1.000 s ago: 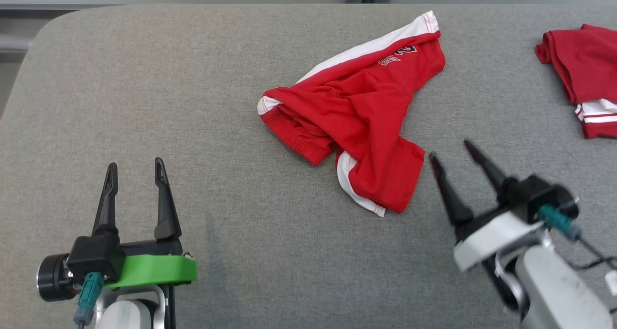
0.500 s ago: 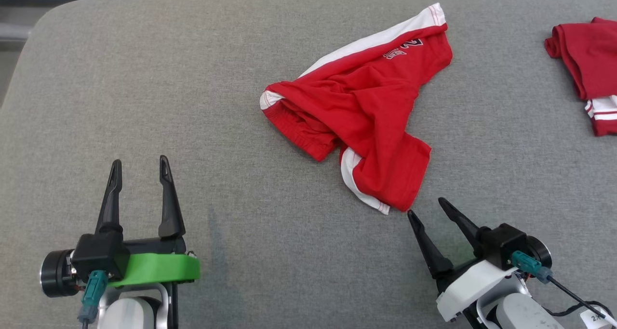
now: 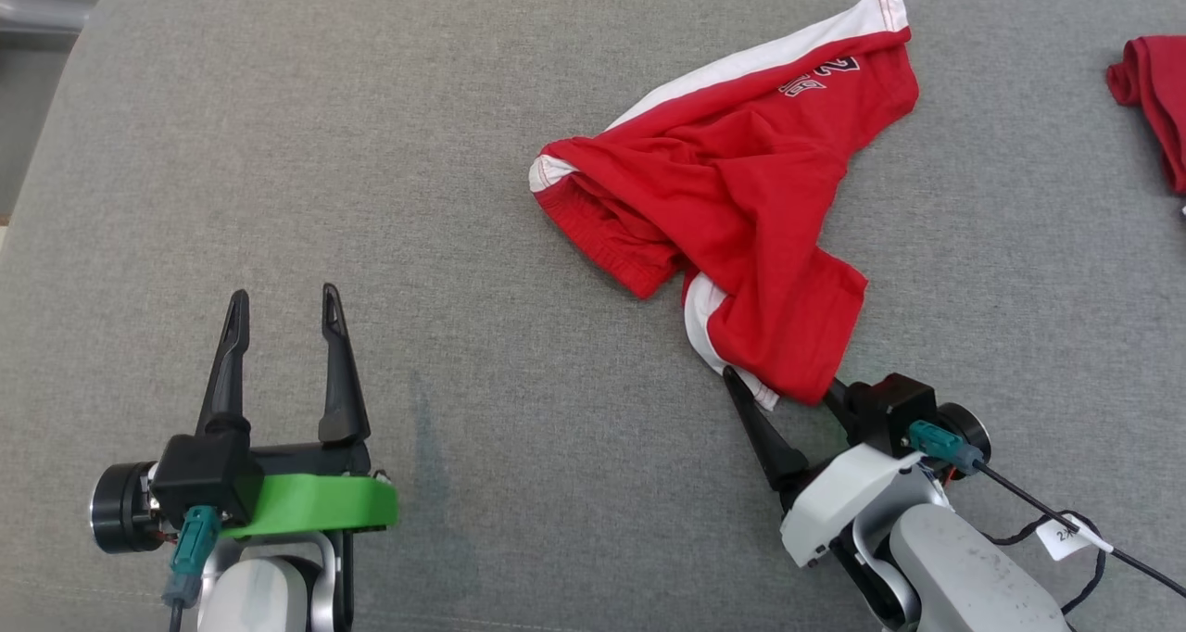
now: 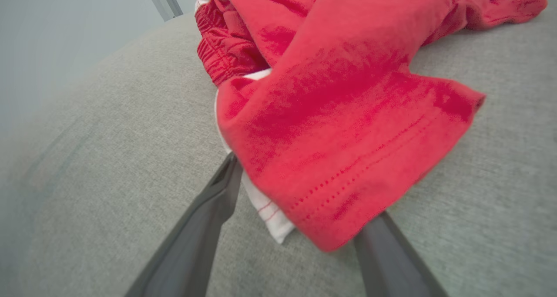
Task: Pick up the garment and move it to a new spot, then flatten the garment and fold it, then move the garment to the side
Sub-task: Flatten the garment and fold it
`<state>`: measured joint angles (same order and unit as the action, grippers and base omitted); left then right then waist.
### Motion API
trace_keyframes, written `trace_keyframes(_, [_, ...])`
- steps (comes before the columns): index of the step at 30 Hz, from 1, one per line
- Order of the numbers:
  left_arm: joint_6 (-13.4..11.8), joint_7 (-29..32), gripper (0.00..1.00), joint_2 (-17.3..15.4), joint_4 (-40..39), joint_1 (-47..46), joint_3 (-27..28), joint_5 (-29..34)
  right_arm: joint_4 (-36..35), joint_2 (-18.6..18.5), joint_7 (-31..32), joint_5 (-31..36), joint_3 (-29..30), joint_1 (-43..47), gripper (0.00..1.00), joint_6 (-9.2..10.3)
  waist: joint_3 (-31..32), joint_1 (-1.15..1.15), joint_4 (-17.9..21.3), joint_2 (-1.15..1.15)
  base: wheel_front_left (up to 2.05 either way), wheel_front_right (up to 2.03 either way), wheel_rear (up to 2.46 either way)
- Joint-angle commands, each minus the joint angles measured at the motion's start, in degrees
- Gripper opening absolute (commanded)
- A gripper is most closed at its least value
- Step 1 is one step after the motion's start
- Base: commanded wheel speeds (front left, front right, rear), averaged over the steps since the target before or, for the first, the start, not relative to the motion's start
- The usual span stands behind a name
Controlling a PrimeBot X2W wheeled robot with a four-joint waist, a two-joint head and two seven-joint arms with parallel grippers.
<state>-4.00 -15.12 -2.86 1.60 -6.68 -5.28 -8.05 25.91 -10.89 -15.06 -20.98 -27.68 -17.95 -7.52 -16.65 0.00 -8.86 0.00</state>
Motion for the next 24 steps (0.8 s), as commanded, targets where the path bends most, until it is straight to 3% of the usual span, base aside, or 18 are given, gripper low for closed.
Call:
trace_keyframes(1, [-0.2,0.0,1.0,-0.1,0.1,-0.9,-0.1,-0.5,1.6,0.1,-0.1,0.4,-0.3,-0.9,0.49,0.07,-0.2,0.0,-0.3,0.0,0.0,0.0,0.0])
trace_keyframes(2, [-0.2,0.0,1.0,-0.1,0.1,-0.9,-0.2,-0.6,2.3,0.5,-0.1,0.2,-0.4,-1.5,0.0,0.07,-0.3,0.0,-0.4,0.0,0.0,0.0,0.0])
trace_keyframes(6, [-0.4,0.0,1.0,-0.1,0.3,-0.7,-0.2,-0.6,3.6,1.0,-0.1,-0.2,-0.3,-2.3,0.0,0.07,0.0,0.0,-0.2,0.0,0.0,0.0,0.0])
trace_keyframes(11, [0.4,0.0,1.0,-0.1,0.9,0.9,0.6,0.3,-0.7,-0.4,-0.1,-0.7,1.5,1.3,0.0,0.07,2.2,0.0,1.8,0.0,0.0,0.0,0.0])
trace_keyframes(19, [1.6,0.0,1.0,-0.1,2.0,2.7,1.5,0.4,-12.0,-4.8,-0.1,-0.1,7.5,12.9,0.0,0.07,6.0,0.0,6.0,0.0,0.0,0.0,0.0])
trace_keyframes(24, [2.1,0.0,1.0,-0.1,2.6,3.0,1.4,0.4,-14.1,-8.4,0.4,-1.1,10.4,19.1,0.0,0.07,7.0,0.0,8.2,0.0,0.0,0.0,0.0])
